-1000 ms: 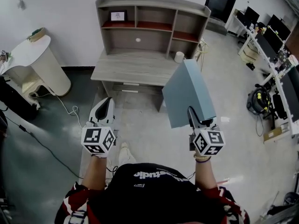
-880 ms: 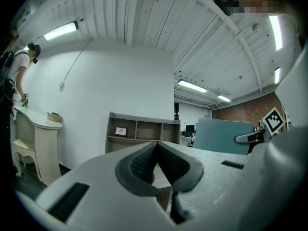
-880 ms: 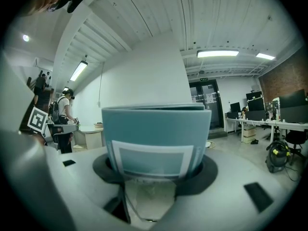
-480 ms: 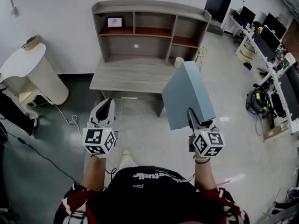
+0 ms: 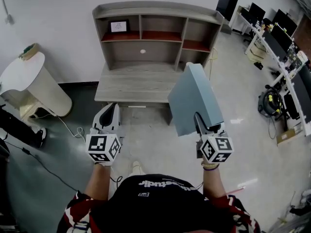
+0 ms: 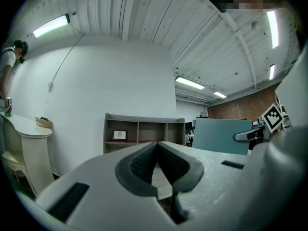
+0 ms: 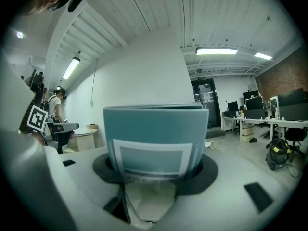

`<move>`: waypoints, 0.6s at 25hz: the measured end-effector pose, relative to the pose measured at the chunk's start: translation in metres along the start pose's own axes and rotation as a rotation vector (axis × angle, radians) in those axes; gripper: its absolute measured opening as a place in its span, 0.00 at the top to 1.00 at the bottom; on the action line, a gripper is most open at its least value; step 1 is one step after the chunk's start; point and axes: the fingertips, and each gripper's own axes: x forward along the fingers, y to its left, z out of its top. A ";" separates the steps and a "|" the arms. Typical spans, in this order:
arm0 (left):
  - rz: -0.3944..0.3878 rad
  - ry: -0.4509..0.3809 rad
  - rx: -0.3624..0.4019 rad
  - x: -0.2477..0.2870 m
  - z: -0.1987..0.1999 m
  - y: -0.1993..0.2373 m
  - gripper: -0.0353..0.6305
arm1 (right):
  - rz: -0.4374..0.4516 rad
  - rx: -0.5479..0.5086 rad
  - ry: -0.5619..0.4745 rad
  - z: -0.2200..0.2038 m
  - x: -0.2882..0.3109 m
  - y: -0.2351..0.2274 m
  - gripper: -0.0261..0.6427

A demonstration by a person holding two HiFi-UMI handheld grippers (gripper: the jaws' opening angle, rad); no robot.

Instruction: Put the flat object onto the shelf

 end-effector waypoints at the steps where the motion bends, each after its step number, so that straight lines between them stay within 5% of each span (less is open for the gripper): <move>1: -0.002 -0.002 -0.001 0.004 0.000 0.004 0.94 | -0.003 -0.001 0.002 0.000 0.005 0.001 0.55; 15: -0.039 -0.002 -0.005 0.054 -0.003 0.074 0.94 | -0.053 0.000 0.000 0.007 0.078 0.030 0.55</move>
